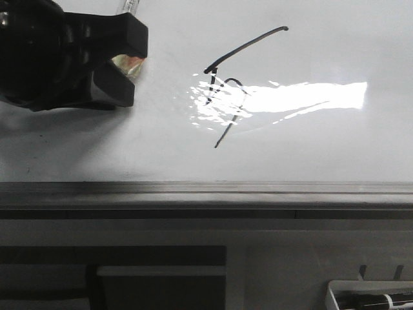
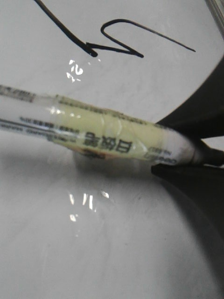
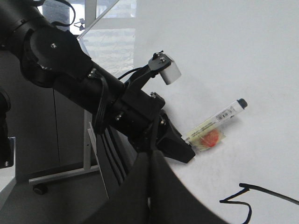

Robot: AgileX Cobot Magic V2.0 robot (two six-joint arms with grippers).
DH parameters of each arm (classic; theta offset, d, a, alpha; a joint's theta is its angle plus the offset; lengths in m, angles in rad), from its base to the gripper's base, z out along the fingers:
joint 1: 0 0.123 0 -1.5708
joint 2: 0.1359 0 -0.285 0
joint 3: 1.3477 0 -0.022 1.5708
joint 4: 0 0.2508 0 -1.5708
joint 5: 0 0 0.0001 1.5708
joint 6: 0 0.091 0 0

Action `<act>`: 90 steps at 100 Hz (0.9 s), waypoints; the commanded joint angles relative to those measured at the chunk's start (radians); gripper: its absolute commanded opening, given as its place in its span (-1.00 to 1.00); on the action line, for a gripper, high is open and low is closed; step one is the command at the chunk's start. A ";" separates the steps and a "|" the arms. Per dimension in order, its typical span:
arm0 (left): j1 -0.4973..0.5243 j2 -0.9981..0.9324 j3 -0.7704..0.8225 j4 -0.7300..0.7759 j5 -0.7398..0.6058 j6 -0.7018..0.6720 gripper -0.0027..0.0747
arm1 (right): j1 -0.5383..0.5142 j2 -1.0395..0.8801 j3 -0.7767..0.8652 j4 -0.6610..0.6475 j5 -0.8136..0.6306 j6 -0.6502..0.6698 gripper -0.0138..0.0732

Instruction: Write number 5 on whiteboard

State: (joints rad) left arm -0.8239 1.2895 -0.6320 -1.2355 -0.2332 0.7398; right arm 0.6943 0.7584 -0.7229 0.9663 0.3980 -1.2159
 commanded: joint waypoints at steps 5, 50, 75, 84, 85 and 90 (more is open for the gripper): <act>-0.001 0.008 -0.027 -0.021 -0.058 -0.007 -0.98 | -0.002 -0.006 -0.027 0.034 -0.042 0.002 -0.82; -0.001 0.017 -0.027 -0.045 -0.021 -0.007 -0.98 | -0.002 -0.004 -0.027 0.038 -0.042 0.006 -0.82; -0.001 0.021 -0.027 -0.046 -0.023 -0.007 -0.58 | -0.002 -0.004 -0.027 0.042 -0.042 0.006 -0.82; -0.001 0.026 -0.027 -0.046 -0.023 -0.009 -0.44 | -0.002 -0.004 -0.027 0.044 -0.042 0.006 -0.82; -0.001 0.026 -0.027 -0.046 -0.023 -0.009 -0.43 | -0.002 -0.004 -0.027 0.046 -0.042 0.006 -0.82; -0.001 0.026 -0.027 -0.046 -0.023 -0.009 -0.38 | -0.002 -0.004 -0.027 0.052 -0.042 0.006 -0.82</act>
State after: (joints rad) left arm -0.8260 1.3110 -0.6410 -1.2764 -0.2071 0.7393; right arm 0.6943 0.7584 -0.7229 0.9726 0.3980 -1.2132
